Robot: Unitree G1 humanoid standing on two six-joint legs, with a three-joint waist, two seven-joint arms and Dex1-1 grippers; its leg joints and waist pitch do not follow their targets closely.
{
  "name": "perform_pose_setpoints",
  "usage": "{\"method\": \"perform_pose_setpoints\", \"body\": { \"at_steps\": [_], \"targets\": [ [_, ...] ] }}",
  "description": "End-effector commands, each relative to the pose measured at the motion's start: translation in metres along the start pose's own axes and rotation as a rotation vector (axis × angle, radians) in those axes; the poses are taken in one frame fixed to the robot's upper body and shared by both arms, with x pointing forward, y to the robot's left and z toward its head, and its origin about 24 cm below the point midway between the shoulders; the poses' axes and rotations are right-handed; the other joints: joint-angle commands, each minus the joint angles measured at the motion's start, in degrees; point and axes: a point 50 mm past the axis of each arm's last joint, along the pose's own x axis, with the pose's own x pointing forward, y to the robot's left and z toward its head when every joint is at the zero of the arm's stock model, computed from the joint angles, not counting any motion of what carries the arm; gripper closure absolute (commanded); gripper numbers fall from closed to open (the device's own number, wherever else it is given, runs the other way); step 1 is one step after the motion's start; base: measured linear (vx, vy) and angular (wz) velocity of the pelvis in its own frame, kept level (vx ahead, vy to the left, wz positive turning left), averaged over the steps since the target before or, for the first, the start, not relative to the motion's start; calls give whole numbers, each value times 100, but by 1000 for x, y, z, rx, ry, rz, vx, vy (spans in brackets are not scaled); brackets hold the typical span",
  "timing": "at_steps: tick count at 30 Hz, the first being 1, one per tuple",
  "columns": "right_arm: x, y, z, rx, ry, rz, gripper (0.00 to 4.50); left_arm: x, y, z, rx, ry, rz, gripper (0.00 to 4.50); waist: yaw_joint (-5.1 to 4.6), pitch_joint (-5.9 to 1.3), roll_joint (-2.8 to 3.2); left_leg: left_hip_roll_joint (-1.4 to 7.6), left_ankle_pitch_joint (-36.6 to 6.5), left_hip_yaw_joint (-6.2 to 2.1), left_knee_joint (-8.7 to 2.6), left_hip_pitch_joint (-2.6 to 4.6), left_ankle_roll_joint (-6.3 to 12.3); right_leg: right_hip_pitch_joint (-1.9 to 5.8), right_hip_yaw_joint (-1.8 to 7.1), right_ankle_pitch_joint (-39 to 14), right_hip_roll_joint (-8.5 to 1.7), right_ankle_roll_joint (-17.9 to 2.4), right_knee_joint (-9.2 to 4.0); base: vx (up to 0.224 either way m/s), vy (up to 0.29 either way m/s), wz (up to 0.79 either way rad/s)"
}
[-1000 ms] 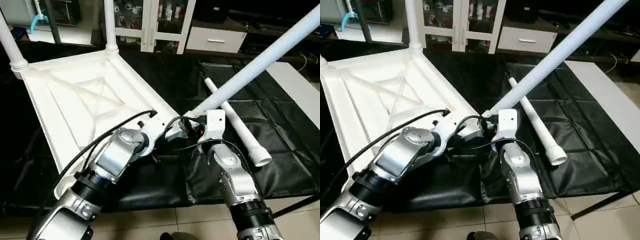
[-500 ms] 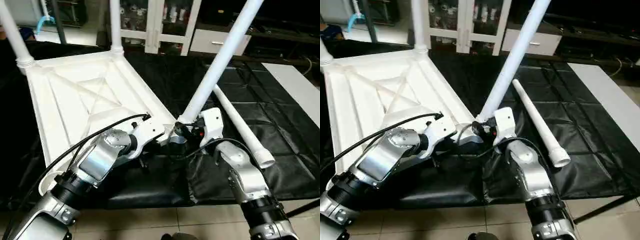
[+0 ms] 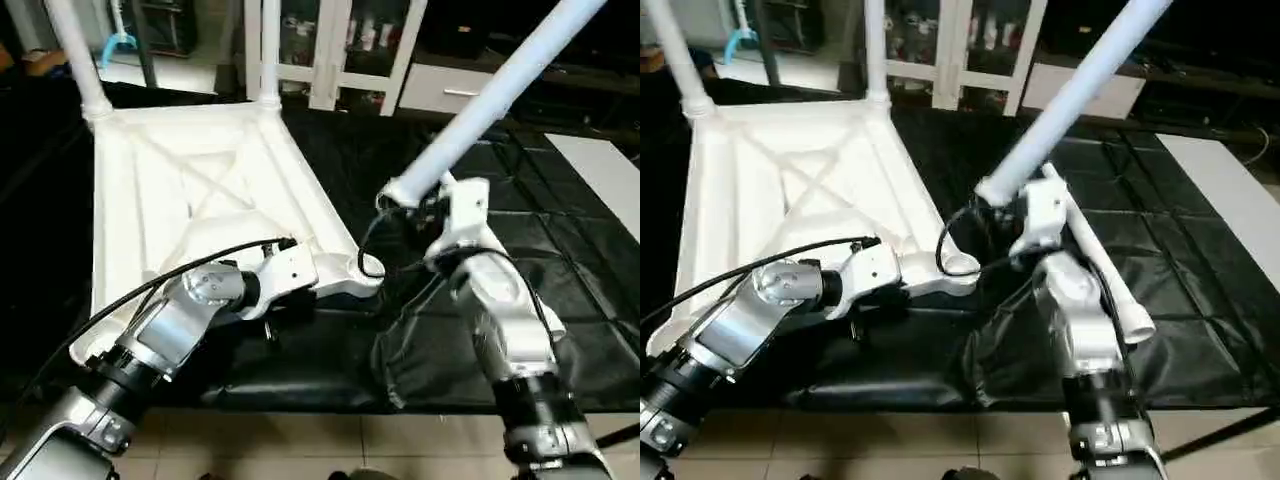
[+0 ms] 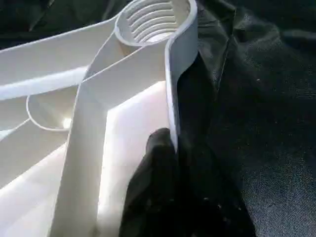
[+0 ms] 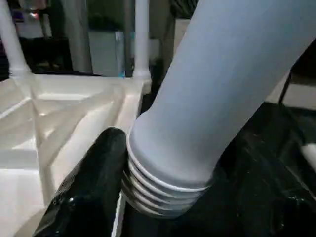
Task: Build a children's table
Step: Insert table leg to table base
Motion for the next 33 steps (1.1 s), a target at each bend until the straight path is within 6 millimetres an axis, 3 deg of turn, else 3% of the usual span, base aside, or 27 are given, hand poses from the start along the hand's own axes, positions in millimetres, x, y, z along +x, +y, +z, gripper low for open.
{"method": "perform_pose_setpoints", "body": {
  "at_steps": [1, 4, 7, 9, 13, 15, 16, 19, 23, 25, 29, 31, 33],
  "targets": [
    [-1, -8, 7, -14, -23, -4, 183, -10, 13, 29, 37, -156, 21, 386, -3, -423, 117, 55, -832, 54, -412, 56, -21, 370, 211, -1148, -268, -947, -312, 0, 0, 0],
    [0, -8, 5, -37, 1, 31, 183, -20, 20, 40, -37, -277, 22, 354, -15, -410, 89, 44, -991, 52, -413, 38, -64, 384, 200, -1367, -266, -937, -322, 0, 0, 0],
    [0, -6, 2, -85, 46, 82, 183, -34, 32, 51, -114, -399, 19, 347, -13, -412, 92, 42, -1005, 51, -409, 41, -66, 377, 192, -1443, -254, -918, -324, 0, 0, 0],
    [0, -6, 2, -99, 58, 92, 183, -37, 36, 52, -125, -416, 29, 314, -28, -412, 102, 41, -984, 45, -410, 29, -49, 381, 191, -1432, -248, -886, -334, 0, 0, 0],
    [-1, -4, -1, -199, 138, 165, 183, -48, 68, 75, -272, -594, 215, 285, -13, -417, 101, 31, -942, 53, -395, 37, -38, 389, 185, -1303, -237, -949, -327, 0, 0, 0],
    [-2, -2, -1, -274, 189, 212, 183, -45, 76, 92, -315, -656, 263, 273, 14, -406, 96, 34, -1065, 66, -372, 82, 8, 362, 178, -1380, -223, -997, -363, 0, 0, 0],
    [-2, 0, 0, -320, 205, 237, 183, -43, 78, 100, -344, -695, 269, 267, 29, -413, 85, 34, -1014, 41, -375, 29, 9, 415, 174, -1456, -256, -977, -352, 0, 0, 0],
    [0, 5, 4, -439, 216, 301, 183, -36, 75, 117, -429, -783, 222, 237, 25, -423, 90, 37, -901, 41, -361, 4, 3, 432, 179, -1301, -262, -1016, -332, 0, 0, 0],
    [2, 9, 8, -518, 211, 334, 183, -28, 75, 121, -481, -742, 214, 223, 23, -438, 103, 23, -787, 35, -349, -11, 133, 447, 175, -1093, -249, -1038, -324, 0, 0, 0],
    [1, 13, 10, -538, 211, 353, 183, -27, 74, 128, -532, -788, 179, 190, 21, -435, 123, 23, -818, 35, -345, 5, 153, 445, 172, -1086, -243, -1062, -326, 0, 0, 0],
    [-2, 17, 8, -585, 225, 384, 184, -25, 76, 130, -557, -788, 189, 179, 17, -423, 126, 40, -948, 27, -360, 24, 159, 429, 158, -1147, -228, -1109, -348, 0, 0, 0],
    [-4, 17, 5, -608, 244, 406, 184, -26, 79, 132, -584, -812, 204, 143, 19, -423, 114, 31, -1010, 30, -353, 30, 161, 433, 158, -1229, -231, -1076, -363, 0, 0, 0],
    [-10, 15, -7, -631, 309, 450, 184, -33, 74, 143, -629, -929, 96, 125, 38, -424, 114, 25, -1035, 34, -343, 19, 144, 443, 162, -1288, -245, -1107, -357, 0, 0, 0]
  ]
}}
